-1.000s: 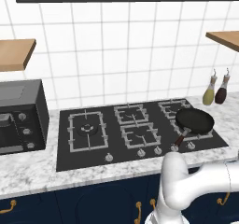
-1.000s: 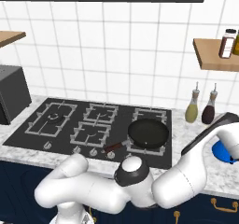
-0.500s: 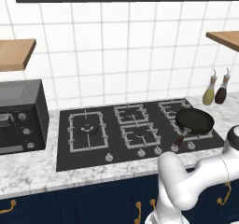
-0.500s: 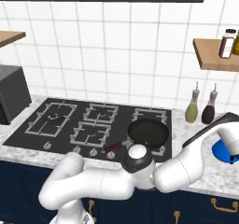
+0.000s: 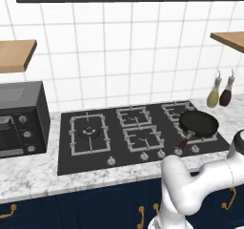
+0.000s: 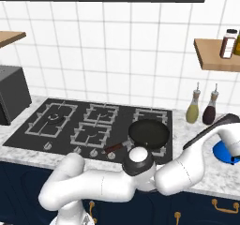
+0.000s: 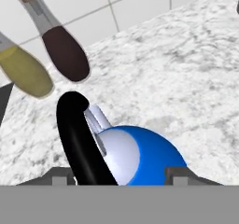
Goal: Pick the kettle from the counter and place it on a stove burner. Then turn the burner on.
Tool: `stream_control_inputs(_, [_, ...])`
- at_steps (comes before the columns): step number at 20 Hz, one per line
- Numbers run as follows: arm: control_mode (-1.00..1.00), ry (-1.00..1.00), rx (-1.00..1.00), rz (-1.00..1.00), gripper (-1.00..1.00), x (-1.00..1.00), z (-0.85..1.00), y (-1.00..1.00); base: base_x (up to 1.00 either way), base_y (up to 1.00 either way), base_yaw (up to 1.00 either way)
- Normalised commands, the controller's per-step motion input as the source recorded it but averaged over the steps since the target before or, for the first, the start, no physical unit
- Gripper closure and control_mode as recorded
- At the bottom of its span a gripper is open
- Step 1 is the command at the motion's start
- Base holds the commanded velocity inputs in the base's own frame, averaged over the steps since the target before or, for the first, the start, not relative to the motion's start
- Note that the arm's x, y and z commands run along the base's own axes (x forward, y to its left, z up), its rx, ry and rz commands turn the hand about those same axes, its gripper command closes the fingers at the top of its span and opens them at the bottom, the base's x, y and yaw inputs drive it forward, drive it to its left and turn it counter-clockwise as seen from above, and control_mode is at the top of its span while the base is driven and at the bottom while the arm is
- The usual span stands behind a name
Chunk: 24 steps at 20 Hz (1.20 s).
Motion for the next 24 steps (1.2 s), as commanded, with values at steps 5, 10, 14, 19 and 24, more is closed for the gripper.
stream_control_inputs(5, [-1.0, -0.04, 0.0, 0.0, 1.0, 0.0, 0.01, 0.01, 0.0, 0.0, 0.0])
stream_control_inputs(10, [-1.0, -0.26, 0.0, 0.0, 1.0, -0.17, 0.5, 0.47, 0.0, 0.0, 0.0])
stream_control_inputs(14, [-1.0, -0.27, 0.0, 0.02, 1.0, -0.47, 0.87, 0.93, 0.0, 0.0, 0.0])
stream_control_inputs(19, [-1.0, -0.24, -0.01, 0.05, 1.0, -0.41, 0.7, 1.0, 0.0, 0.0, 0.0])
stream_control_inputs(24, [-1.0, -0.2, -0.02, 0.02, 1.0, -0.29, 0.66, 1.0, 0.0, 0.0, 0.0])
